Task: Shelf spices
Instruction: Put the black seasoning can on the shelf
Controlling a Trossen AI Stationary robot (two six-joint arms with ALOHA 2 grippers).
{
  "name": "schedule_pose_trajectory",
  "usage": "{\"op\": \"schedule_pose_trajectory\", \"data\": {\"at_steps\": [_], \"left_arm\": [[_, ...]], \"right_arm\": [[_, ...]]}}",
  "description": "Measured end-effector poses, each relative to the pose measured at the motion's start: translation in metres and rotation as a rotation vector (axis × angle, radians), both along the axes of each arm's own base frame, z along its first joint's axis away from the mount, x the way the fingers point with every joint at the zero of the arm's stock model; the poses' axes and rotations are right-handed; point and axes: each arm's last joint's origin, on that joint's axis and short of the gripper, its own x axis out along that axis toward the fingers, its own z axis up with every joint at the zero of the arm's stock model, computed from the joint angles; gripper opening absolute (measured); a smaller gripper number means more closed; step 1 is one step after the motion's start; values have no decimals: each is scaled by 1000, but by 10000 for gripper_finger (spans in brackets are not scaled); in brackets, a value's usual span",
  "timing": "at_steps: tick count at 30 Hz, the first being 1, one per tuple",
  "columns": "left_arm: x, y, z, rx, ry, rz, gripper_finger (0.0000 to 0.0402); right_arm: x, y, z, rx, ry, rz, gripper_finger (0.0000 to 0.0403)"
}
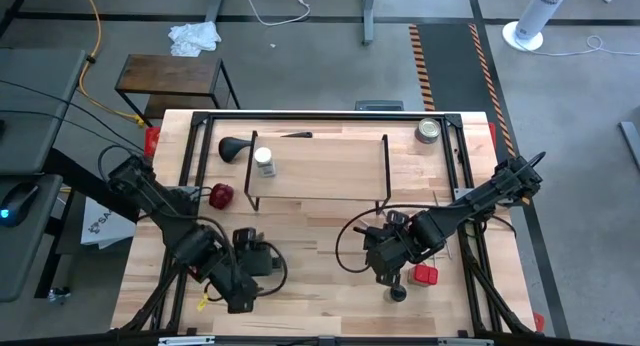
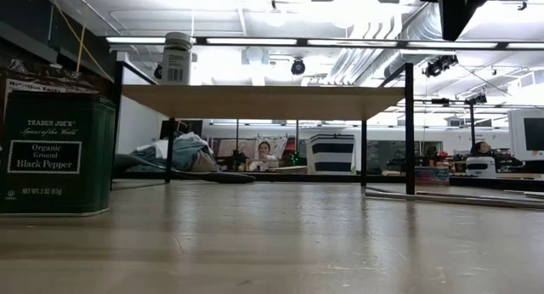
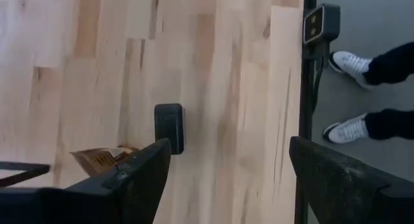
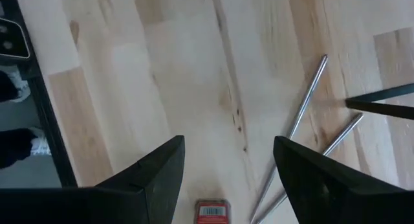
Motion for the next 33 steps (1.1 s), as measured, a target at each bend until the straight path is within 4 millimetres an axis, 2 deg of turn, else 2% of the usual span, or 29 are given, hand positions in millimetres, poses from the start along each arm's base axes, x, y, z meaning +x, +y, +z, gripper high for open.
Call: {"op": "schedule_pose_trajectory", "data": {"at_steps": [8, 14, 22, 28, 33], "left_arm": [[2, 3, -2, 68, -29, -9, 310], [12, 6, -33, -26, 41, -29, 310], [13, 29, -85, 58, 136, 129, 310], [21, 30, -103, -13, 107, 87, 310], [21, 30, -109, -25, 101, 90, 310]], "right_arm": [[3, 2, 1, 40, -19, 13, 233], [5, 3, 2, 59, -40, -5, 233], [6, 2, 2, 47, -59, -53, 233], [6, 2, 2, 41, -64, -56, 233], [6, 2, 2, 39, -66, -58, 233]]}}
